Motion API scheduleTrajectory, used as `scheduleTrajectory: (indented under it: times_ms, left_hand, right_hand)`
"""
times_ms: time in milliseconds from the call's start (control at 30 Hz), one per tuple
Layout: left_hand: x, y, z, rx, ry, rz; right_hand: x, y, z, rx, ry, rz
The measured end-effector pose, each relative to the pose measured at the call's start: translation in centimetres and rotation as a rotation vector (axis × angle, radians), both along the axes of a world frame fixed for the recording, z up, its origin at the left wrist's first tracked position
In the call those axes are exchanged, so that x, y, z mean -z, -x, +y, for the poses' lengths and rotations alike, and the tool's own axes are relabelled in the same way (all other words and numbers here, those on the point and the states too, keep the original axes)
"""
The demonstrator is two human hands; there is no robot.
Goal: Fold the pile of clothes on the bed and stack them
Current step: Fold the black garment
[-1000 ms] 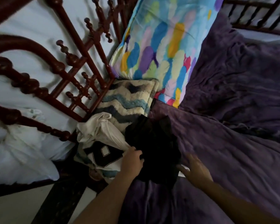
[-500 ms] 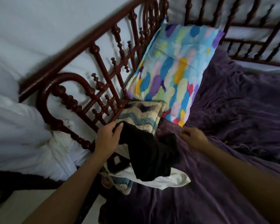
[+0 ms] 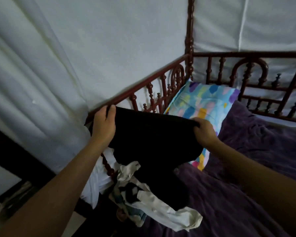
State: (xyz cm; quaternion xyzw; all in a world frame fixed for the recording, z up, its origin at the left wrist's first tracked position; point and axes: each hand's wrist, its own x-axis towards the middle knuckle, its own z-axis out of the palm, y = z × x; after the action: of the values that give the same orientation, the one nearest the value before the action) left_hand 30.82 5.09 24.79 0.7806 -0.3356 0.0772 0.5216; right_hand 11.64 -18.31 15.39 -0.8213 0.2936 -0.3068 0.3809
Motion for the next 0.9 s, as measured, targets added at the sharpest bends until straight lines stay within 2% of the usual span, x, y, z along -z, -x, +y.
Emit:
scheduleTrajectory:
  times_ms: [167,233,333,433,500,567,633,733,800,867,900]
  left_hand:
    - [-0.6,1.4,1.4,0.104,-0.091,-0.103]
    - [-1.7,1.2,2.0,0.191,-0.247,-0.202]
    - [-2.8,0.2,3.1,0.256,-0.527,-0.522]
    - [-2.1,-0.8,3.2,0.230,-0.683,-0.607]
    - [-1.1,-0.8,2.8,0.142,-0.713,-0.572]
    - [0.1,-1.2,2.3,0.083,-0.666,-0.448]
    - [1.4,-1.2,1.6,0.108,-0.620,-0.340]
    - [2.7,1.4,-0.3,0.227,-0.630,-0.362]
    - [3.3,5.4,-1.6,0.421,-0.493,-0.369]
    - [3.5,11.0,-1.7,0.825,-0.381,-0.209]
    - [3.6,14.1,-1.4,1.033,-0.392,-0.091]
  right_hand:
    - [-9.9,2.1,-2.3,0.097,0.123,-0.127]
    - [-12.3,3.4,-2.5,0.125,0.175,-0.111]
    - [-14.6,5.9,-2.4,0.172,0.210,-0.063]
    - [-15.5,8.4,-1.3,0.185,0.221,-0.015]
    - [-15.5,9.7,0.0,0.161,0.177,0.022]
    - [-15.6,11.1,1.4,0.137,-0.006,0.006]
    - [-16.0,12.8,2.7,0.119,-0.260,-0.054]
    - [-16.6,15.3,4.5,0.223,-0.540,-0.184]
    - [-17.0,16.8,5.5,0.353,-0.623,-0.288]
    - [-17.5,18.2,6.2,0.442,-0.649,-0.369]
    - [-17.7,19.0,6.6,0.472,-0.659,-0.400]
